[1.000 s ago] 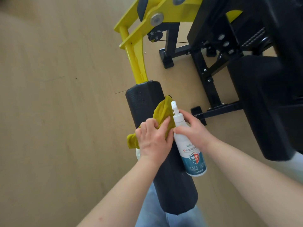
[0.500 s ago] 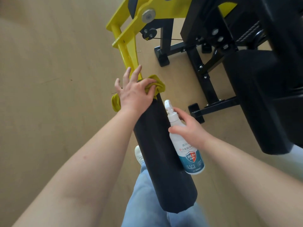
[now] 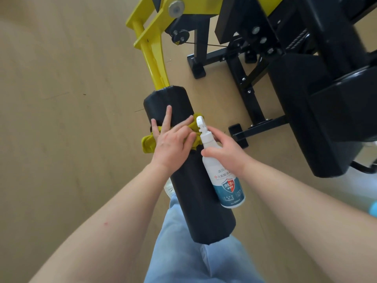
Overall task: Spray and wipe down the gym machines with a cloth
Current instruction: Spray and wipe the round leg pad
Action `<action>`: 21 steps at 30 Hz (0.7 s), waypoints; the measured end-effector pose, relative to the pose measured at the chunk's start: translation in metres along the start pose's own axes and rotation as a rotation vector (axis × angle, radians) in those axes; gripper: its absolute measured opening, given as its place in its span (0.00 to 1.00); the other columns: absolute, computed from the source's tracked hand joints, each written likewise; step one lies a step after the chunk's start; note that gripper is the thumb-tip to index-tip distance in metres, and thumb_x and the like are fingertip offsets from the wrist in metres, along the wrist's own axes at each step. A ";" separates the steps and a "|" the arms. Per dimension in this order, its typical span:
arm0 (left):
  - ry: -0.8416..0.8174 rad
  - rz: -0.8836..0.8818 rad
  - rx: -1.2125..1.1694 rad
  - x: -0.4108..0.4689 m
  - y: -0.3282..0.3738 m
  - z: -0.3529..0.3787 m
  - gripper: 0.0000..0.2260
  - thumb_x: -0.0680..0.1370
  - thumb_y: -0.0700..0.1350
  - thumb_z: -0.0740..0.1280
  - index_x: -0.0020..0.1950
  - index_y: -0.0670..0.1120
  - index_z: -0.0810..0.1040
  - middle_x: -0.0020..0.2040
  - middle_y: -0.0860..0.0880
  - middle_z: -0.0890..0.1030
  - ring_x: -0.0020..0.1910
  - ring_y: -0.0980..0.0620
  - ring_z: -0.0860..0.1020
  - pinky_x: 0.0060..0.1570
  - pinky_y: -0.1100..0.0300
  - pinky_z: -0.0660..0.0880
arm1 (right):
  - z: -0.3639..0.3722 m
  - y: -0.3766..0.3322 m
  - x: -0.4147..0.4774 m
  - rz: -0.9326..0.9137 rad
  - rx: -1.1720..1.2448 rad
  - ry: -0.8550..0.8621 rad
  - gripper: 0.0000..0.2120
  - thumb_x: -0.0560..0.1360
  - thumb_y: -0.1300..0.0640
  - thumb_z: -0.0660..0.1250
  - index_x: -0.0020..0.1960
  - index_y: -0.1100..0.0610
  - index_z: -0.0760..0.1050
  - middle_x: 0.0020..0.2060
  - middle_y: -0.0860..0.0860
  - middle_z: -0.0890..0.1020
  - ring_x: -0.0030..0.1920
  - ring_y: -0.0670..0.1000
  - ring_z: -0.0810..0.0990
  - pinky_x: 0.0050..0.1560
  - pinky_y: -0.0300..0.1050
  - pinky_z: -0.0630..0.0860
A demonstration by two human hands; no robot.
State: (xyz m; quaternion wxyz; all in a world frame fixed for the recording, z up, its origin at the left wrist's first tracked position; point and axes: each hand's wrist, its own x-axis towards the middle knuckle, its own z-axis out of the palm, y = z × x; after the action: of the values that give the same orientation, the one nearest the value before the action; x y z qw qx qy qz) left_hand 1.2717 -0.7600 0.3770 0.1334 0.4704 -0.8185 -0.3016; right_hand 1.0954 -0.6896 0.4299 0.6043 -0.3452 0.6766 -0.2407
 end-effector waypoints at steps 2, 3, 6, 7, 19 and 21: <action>0.004 -0.001 -0.013 -0.032 0.014 0.013 0.14 0.84 0.55 0.59 0.42 0.53 0.76 0.75 0.59 0.72 0.83 0.44 0.44 0.74 0.27 0.40 | -0.001 0.007 -0.010 -0.013 0.014 0.003 0.26 0.78 0.58 0.72 0.68 0.34 0.71 0.58 0.45 0.82 0.56 0.50 0.84 0.56 0.50 0.84; 0.003 0.003 -0.022 -0.050 0.022 0.020 0.14 0.84 0.55 0.59 0.41 0.53 0.76 0.75 0.59 0.72 0.83 0.44 0.45 0.74 0.27 0.41 | -0.001 0.010 -0.015 -0.014 0.014 0.007 0.26 0.78 0.59 0.71 0.66 0.32 0.71 0.57 0.45 0.82 0.56 0.50 0.84 0.56 0.50 0.84; -0.009 -0.020 -0.058 -0.101 0.036 0.039 0.08 0.79 0.58 0.67 0.45 0.56 0.77 0.82 0.54 0.61 0.83 0.42 0.41 0.73 0.24 0.42 | -0.006 0.024 -0.030 0.028 -0.010 -0.040 0.28 0.77 0.60 0.72 0.68 0.33 0.71 0.56 0.46 0.83 0.55 0.51 0.86 0.56 0.53 0.85; -0.008 -0.062 -0.074 -0.111 0.038 0.043 0.08 0.77 0.59 0.71 0.48 0.57 0.77 0.84 0.52 0.54 0.83 0.41 0.39 0.72 0.23 0.40 | -0.007 0.027 -0.033 0.051 -0.029 -0.083 0.28 0.77 0.60 0.72 0.70 0.35 0.71 0.56 0.46 0.84 0.54 0.52 0.86 0.55 0.53 0.85; 0.147 -0.374 -0.380 -0.026 0.005 0.014 0.07 0.77 0.56 0.73 0.50 0.57 0.78 0.84 0.49 0.41 0.82 0.44 0.37 0.75 0.27 0.44 | 0.000 -0.003 0.002 0.023 0.030 -0.038 0.29 0.66 0.54 0.72 0.64 0.34 0.73 0.60 0.52 0.81 0.57 0.53 0.83 0.58 0.51 0.82; 0.134 -0.418 -0.363 0.005 -0.001 0.002 0.06 0.78 0.56 0.72 0.52 0.58 0.79 0.84 0.50 0.41 0.82 0.45 0.36 0.75 0.28 0.42 | 0.002 -0.012 0.014 0.004 0.018 -0.034 0.31 0.66 0.54 0.72 0.66 0.34 0.73 0.61 0.50 0.81 0.57 0.52 0.83 0.60 0.53 0.82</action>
State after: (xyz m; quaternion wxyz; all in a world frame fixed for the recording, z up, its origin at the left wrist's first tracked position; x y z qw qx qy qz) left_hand 1.2689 -0.7639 0.3748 0.2044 0.6161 -0.6258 -0.4325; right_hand 1.0989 -0.7080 0.4294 0.6194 -0.3423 0.6647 -0.2396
